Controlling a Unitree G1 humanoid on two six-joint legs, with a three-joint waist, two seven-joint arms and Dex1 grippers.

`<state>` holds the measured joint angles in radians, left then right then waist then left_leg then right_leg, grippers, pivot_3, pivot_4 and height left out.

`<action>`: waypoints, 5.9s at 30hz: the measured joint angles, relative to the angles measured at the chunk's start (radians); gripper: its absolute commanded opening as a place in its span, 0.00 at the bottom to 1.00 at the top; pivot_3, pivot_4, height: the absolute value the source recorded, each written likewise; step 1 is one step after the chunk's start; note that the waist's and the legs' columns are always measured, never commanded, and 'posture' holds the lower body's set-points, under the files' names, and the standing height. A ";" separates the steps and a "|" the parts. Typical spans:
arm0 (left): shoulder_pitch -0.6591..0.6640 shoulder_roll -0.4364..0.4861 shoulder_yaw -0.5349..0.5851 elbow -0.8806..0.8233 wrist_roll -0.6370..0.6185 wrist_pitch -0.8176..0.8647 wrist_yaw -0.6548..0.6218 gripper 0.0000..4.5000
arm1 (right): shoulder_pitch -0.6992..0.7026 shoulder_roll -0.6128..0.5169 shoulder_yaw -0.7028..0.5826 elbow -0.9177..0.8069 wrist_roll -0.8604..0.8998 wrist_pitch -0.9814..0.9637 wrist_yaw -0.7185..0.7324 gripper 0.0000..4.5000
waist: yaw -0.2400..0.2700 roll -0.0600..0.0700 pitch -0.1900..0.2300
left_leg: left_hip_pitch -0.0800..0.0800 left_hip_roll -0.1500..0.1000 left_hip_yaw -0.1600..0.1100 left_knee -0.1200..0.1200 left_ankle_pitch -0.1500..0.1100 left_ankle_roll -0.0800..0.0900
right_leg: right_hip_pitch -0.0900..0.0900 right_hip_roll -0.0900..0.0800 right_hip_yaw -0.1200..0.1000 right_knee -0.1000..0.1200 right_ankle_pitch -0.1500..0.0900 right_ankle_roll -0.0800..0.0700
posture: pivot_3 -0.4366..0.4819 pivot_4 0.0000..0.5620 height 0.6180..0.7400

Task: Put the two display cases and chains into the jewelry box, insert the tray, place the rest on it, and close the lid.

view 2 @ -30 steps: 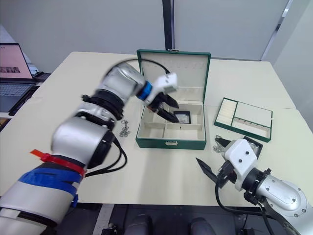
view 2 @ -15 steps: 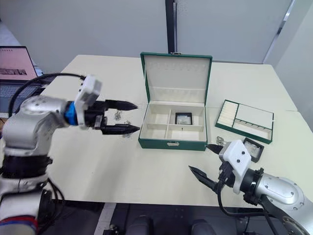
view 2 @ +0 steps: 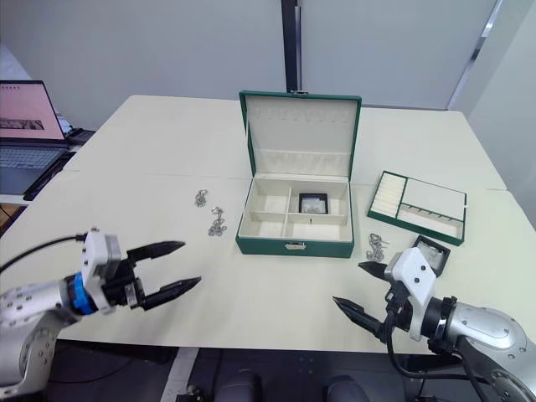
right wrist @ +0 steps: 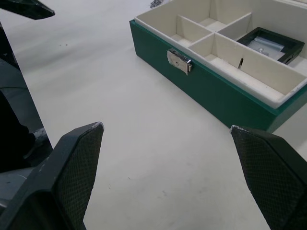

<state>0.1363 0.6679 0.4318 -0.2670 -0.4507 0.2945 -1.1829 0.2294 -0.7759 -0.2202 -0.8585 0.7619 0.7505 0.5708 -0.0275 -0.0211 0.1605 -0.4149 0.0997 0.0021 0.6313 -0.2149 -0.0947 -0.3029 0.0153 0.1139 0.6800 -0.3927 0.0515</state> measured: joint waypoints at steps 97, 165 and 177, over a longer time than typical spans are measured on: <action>-0.989 -0.272 -0.251 1.141 0.319 -0.001 0.998 0.87 | -0.554 -0.058 0.147 -0.039 0.312 0.158 -0.315 1.00 | 0.006 -0.004 -0.001 | -0.006 -0.001 0.003 -0.002 0.002 -0.004 | -0.008 0.000 0.003 0.000 0.000 0.000 | 0.48 0.27 1.00; -1.099 0.139 -0.353 -0.078 -0.072 1.205 0.614 0.00 | -0.267 -0.133 -0.099 0.039 0.220 0.041 -0.062 1.00 | 0.002 -0.009 0.003 | -0.007 -0.002 0.003 -0.002 0.002 -0.004 | -0.009 0.000 0.004 -0.001 0.000 0.000 | 0.48 0.27 1.00; -1.164 0.048 -0.536 0.038 -0.059 1.085 0.591 0.00 | -0.231 -0.129 -0.128 0.027 0.202 0.041 -0.093 1.00 | 0.003 -0.009 0.003 | -0.007 -0.002 0.003 -0.002 0.002 -0.004 | -0.009 0.000 0.004 -0.001 0.000 0.000 | 0.48 0.27 1.00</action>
<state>-1.0275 0.7163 -0.1040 -0.2290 -0.5096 1.3796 -0.5915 -0.0017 -0.9047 -0.3484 -0.8313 0.9640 0.7912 0.4776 -0.0242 -0.0299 0.1640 -0.4216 0.0979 0.0048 0.6292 -0.2129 -0.0986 -0.3123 0.0153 0.1180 0.6792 -0.3927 0.0519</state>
